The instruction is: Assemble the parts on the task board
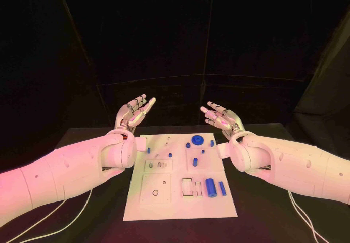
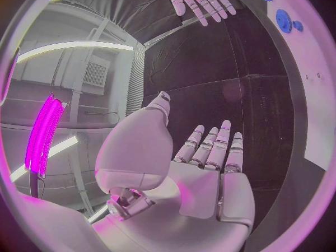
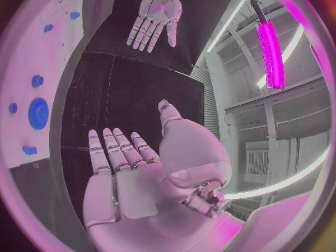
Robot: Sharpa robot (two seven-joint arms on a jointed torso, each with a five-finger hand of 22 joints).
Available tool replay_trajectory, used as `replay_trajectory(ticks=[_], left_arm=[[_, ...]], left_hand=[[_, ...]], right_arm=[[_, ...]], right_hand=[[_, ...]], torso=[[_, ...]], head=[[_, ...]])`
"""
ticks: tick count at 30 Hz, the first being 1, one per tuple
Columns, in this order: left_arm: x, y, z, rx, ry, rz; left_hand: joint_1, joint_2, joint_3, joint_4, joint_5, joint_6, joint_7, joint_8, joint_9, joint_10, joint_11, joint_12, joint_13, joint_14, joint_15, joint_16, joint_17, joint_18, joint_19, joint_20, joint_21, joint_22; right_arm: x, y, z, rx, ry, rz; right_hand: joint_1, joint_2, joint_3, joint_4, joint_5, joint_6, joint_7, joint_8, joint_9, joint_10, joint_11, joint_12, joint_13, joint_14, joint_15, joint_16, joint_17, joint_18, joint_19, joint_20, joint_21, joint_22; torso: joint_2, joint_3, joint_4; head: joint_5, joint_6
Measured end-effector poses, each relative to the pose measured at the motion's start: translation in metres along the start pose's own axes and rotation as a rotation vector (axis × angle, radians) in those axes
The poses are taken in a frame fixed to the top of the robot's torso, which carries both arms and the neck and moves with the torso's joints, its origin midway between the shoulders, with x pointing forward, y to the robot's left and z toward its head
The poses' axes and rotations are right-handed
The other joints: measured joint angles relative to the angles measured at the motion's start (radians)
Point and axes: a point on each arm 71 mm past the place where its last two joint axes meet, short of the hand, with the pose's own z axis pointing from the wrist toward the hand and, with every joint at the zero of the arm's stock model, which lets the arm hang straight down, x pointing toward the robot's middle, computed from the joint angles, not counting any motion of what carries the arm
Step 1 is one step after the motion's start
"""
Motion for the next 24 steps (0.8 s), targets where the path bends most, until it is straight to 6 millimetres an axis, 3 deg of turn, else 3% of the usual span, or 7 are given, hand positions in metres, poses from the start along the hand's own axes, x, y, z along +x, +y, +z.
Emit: replay_trajectory(ticks=[5,6,10,13,15,20,24], left_arm=[[0.001,-0.001,0.000,0.011,0.018,-0.016],[0.001,-0.001,0.000,0.012,0.021,-0.019],[-0.004,-0.003,-0.001,0.017,0.027,-0.026],[-0.032,-0.009,0.000,0.031,-0.006,-0.015],[-0.037,-0.008,-0.001,0.028,-0.010,-0.019],[-0.026,-0.008,-0.007,0.019,0.034,-0.051],[-0.034,-0.012,-0.011,0.021,0.049,-0.064]], left_hand=[[0.055,0.006,-0.002,0.001,0.007,0.046,0.002,0.005,0.004,0.059,0.025,0.008,0.006,0.087,0.018,0.019,0.012,0.000,0.036,0.016,0.016,0.009],[0.063,0.014,-0.002,0.001,0.007,0.065,0.003,0.010,0.006,0.088,0.037,0.013,0.008,0.124,0.023,0.026,0.016,0.000,0.054,0.016,0.024,0.012],[0.078,0.028,-0.009,-0.017,0.007,0.135,0.008,0.016,0.010,0.226,0.065,0.031,0.017,0.260,0.032,0.065,0.031,0.000,0.166,0.016,0.065,0.032],[0.085,0.036,-0.016,-0.033,0.007,0.206,0.016,0.026,0.015,0.383,0.050,0.056,0.027,0.334,0.015,0.093,0.039,0.002,0.337,0.015,0.125,0.060],[0.090,0.040,-0.025,-0.042,0.007,0.251,0.023,0.026,0.016,0.453,0.038,0.071,0.029,0.401,-0.006,0.120,0.046,0.032,0.463,0.013,0.176,0.081],[0.097,0.047,-0.040,-0.066,0.007,0.362,0.039,0.043,0.023,0.544,0.011,0.114,0.033,0.497,-0.036,0.151,0.052,0.039,0.572,0.001,0.213,0.087],[0.116,0.066,-0.044,-0.100,0.007,0.463,0.060,0.072,0.032,0.604,-0.004,0.140,0.034,0.562,-0.057,0.161,0.063,0.039,0.657,-0.020,0.245,0.092]], right_arm=[[0.003,0.000,0.007,0.007,0.099,-0.026],[0.004,0.000,0.008,0.009,0.114,-0.030],[0.000,0.002,0.013,-0.005,0.159,-0.101],[-0.025,0.022,0.023,-0.077,0.139,-0.278],[-0.029,0.029,0.024,-0.111,0.149,-0.379],[-0.025,0.034,0.026,-0.149,0.192,-0.548],[-0.024,0.046,0.030,-0.192,0.215,-0.699]], right_hand=[[0.093,-0.010,0.007,-0.067,-0.035,0.171,0.013,0.047,0.019,0.209,-0.004,0.052,0.015,0.219,-0.010,0.046,0.015,0.031,0.163,0.003,0.069,0.032],[0.114,-0.012,0.009,-0.084,-0.044,0.224,0.016,0.061,0.024,0.258,-0.009,0.065,0.017,0.272,-0.017,0.057,0.017,0.047,0.205,0.004,0.088,0.040],[0.164,-0.018,0.017,-0.133,-0.064,0.372,0.034,0.099,0.035,0.386,-0.029,0.095,0.018,0.411,-0.040,0.081,0.020,0.070,0.315,0.000,0.141,0.060],[0.186,-0.017,0.023,-0.163,-0.069,0.453,0.047,0.113,0.035,0.461,-0.044,0.102,0.018,0.495,-0.058,0.092,0.022,0.078,0.381,-0.008,0.175,0.071],[0.191,-0.014,0.028,-0.182,-0.069,0.496,0.054,0.115,0.035,0.504,-0.054,0.102,0.018,0.546,-0.071,0.099,0.023,0.085,0.423,-0.017,0.198,0.078],[0.201,-0.017,0.037,-0.219,-0.069,0.568,0.069,0.115,0.034,0.584,-0.074,0.102,0.018,0.641,-0.098,0.109,0.028,0.085,0.507,-0.040,0.251,0.097],[0.201,-0.017,0.047,-0.251,-0.069,0.619,0.073,0.115,0.034,0.647,-0.091,0.101,0.018,0.731,-0.125,0.125,0.038,0.085,0.574,-0.068,0.304,0.120]], torso=[[0.000,-0.0001,0.0002],[0.000,-0.0001,0.0002],[0.003,0.0000,0.0003],[0.021,0.0001,0.0035],[0.033,0.0000,0.0066],[0.052,0.0019,0.0128],[0.070,0.0024,0.0178]], head=[[0.000,0.000],[0.000,0.000],[-0.001,0.000],[0.000,0.005],[0.000,0.009],[-0.004,0.015],[-0.006,0.021]])
